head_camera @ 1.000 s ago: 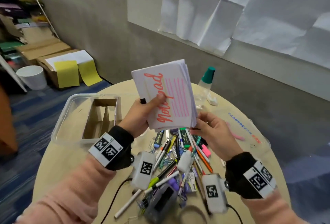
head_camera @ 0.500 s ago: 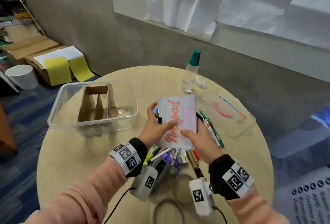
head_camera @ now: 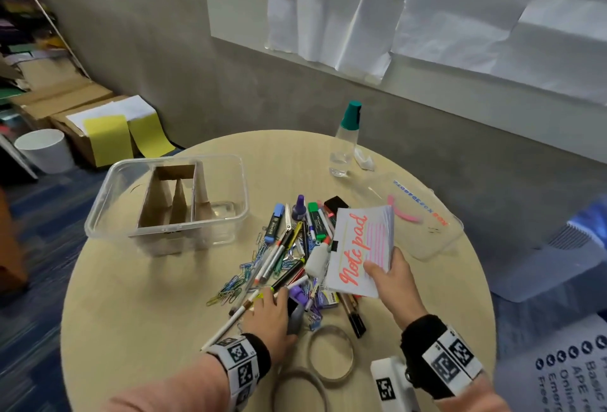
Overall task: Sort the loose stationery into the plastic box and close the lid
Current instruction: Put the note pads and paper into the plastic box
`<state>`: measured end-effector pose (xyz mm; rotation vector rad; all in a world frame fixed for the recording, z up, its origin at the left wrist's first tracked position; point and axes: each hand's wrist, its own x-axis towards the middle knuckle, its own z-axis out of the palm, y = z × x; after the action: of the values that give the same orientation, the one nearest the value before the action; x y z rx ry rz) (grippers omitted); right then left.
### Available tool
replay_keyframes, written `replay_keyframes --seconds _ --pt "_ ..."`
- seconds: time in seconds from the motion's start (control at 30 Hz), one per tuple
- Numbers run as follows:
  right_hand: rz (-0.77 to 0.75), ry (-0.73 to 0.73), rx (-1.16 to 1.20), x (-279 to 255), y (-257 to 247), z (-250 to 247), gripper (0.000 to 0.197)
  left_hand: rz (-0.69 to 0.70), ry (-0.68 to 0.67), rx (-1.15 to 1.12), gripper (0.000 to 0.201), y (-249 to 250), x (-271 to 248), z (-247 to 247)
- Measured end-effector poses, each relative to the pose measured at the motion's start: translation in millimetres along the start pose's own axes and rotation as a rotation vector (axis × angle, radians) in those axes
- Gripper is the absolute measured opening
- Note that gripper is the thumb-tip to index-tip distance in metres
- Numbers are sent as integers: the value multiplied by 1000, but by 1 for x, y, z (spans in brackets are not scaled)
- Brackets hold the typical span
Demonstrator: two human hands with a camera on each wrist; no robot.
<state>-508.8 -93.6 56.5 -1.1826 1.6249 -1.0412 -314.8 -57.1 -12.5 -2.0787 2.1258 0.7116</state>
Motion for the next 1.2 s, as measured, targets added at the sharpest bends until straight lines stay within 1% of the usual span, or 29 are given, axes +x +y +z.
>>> replay_keyframes --seconds 0.1,0.2,0.27,0.33,0.37,0.47,0.53,0.57,0.63,0.7,0.77,0.87,0.97,1.03,1.1,1.2 --pt "-3 -22 9 -2 1 2 26 -11 -10 -16 72 5 1 -6" --pt "-7 -51 25 -4 1 5 29 -6 5 -178 70 2 1 -22" --pt "3 -64 40 -4 -3 8 31 -4 31 -402 73 -4 1 -42" --pt "1 -58 50 -2 -11 14 31 -1 27 -658 70 -12 2 -72" --pt "-9 -51 53 -1 -16 17 30 7 16 -794 65 -19 4 -90" --pt "-57 -51 71 4 -36 32 28 9 -68 -1181 37 -44 11 -142" --pt "-97 -68 83 7 -52 47 26 -6 -121 -1337 22 -67 19 -171" --pt "-115 -77 89 10 -61 55 25 -17 -119 -1393 18 -79 26 -183" --pt "-140 -99 73 15 -80 74 21 -41 -88 -1488 18 -103 39 -200" --pt "-163 -135 33 22 -98 97 14 -51 -71 -1564 24 -124 50 -208" --pt "-192 -168 -41 30 -114 123 8 -67 -63 -1645 30 -143 57 -206" --pt "-226 -215 -238 45 -133 166 4 -115 -56 -1741 28 -165 62 -192" --pt "-248 -172 -429 65 -147 204 9 -127 -88 -1784 27 -178 63 -179" --pt "-213 -166 -519 78 -155 225 20 -109 -117 -1807 28 -184 64 -176" --pt "-178 -181 -647 89 -157 243 30 -97 -138 -1822 28 -188 64 -176" --pt "-123 -248 -836 95 -151 265 37 -82 -177 -1854 29 -191 64 -177"
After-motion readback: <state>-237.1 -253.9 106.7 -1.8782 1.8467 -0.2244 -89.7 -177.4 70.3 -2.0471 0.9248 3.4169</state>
